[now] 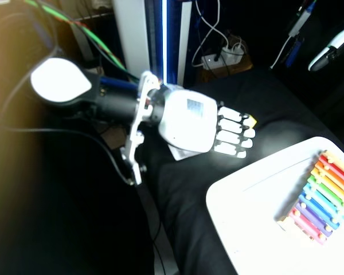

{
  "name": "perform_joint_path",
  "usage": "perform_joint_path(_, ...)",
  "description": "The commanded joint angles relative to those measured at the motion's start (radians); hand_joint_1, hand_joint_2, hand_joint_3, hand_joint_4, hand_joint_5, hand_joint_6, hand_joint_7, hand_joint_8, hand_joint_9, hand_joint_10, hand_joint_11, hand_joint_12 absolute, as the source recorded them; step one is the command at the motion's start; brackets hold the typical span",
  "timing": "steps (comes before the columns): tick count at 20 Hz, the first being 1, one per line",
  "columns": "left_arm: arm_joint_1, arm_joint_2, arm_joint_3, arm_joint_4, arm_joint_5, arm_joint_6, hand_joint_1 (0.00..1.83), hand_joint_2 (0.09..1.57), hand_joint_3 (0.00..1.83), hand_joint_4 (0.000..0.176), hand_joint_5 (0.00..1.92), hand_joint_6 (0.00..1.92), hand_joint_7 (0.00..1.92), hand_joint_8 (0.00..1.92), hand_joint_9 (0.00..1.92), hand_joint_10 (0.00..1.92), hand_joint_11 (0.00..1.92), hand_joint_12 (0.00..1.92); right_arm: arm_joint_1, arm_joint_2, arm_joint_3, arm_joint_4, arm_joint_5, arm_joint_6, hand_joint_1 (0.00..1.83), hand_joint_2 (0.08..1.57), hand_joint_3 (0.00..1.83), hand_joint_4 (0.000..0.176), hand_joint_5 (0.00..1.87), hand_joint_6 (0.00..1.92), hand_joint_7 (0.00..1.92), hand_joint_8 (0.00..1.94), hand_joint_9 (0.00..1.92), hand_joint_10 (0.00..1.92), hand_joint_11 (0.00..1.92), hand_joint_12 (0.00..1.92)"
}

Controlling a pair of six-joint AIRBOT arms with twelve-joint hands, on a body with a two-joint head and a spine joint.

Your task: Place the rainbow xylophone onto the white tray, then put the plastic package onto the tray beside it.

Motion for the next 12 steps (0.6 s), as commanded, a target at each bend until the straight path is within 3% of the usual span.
perform_joint_path(1,-0.002,0.002,-0.002,-0.031,-0.123,0.000,0.69,0.66,0.00,0.000,0.00,0.00,0.00,0.00,0.00,0.00,0.00,0.00,0.002,0.000,-0.003,0.060,0.033,0.007,0.54,0.57,0.00,0.000,0.03,0.01,0.03,0.01,0.09,0.01,0.20,0.12)
perform_joint_path(10,0.040,0.002,-0.009,-0.054,-0.138,0.000,0.68,0.67,0.00,0.000,0.00,0.00,0.00,0.00,0.00,0.00,0.00,0.00,-0.057,-0.001,-0.003,0.066,-0.008,0.007,0.50,0.54,0.00,0.000,0.04,0.00,0.08,0.00,0.11,0.01,0.14,0.15)
perform_joint_path(12,0.048,0.000,-0.010,-0.060,-0.140,0.000,0.66,0.66,0.00,0.000,0.00,0.00,0.00,0.00,0.00,0.00,0.00,0.00,-0.062,-0.005,0.000,0.066,-0.016,0.007,0.48,0.56,0.00,0.000,0.05,0.00,0.10,0.00,0.15,0.01,0.14,0.28)
